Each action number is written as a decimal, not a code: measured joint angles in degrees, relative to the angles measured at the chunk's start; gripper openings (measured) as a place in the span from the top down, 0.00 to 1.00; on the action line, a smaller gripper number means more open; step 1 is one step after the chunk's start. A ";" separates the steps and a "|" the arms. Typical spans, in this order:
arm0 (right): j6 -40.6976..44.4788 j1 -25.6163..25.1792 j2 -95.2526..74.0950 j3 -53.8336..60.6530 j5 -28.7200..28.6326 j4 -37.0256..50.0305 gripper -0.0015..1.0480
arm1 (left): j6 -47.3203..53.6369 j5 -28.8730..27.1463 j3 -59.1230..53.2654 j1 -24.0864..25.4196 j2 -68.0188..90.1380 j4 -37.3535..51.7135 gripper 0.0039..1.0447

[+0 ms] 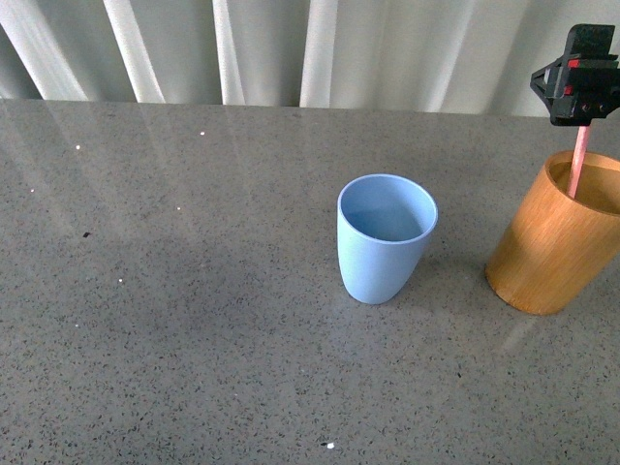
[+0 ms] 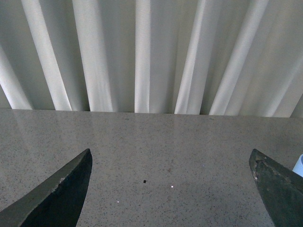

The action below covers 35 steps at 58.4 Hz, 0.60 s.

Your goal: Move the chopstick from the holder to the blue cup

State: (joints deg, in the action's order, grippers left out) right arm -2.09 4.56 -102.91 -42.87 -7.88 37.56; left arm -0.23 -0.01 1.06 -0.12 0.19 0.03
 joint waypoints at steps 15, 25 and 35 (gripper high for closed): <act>-1.22 0.42 0.17 -1.46 0.22 -0.24 0.81 | 0.00 0.00 0.00 0.00 0.00 0.00 0.06; -2.03 0.59 2.64 -1.14 0.92 -0.46 0.98 | 0.00 0.00 0.00 0.00 0.00 0.00 0.06; -1.68 1.46 8.59 -0.13 2.69 -3.21 0.98 | 0.00 0.00 0.00 0.00 -0.02 0.00 0.06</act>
State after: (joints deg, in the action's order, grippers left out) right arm -3.77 6.02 -94.32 -43.00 -5.19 34.35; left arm -0.23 -0.01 1.06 -0.12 0.16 0.03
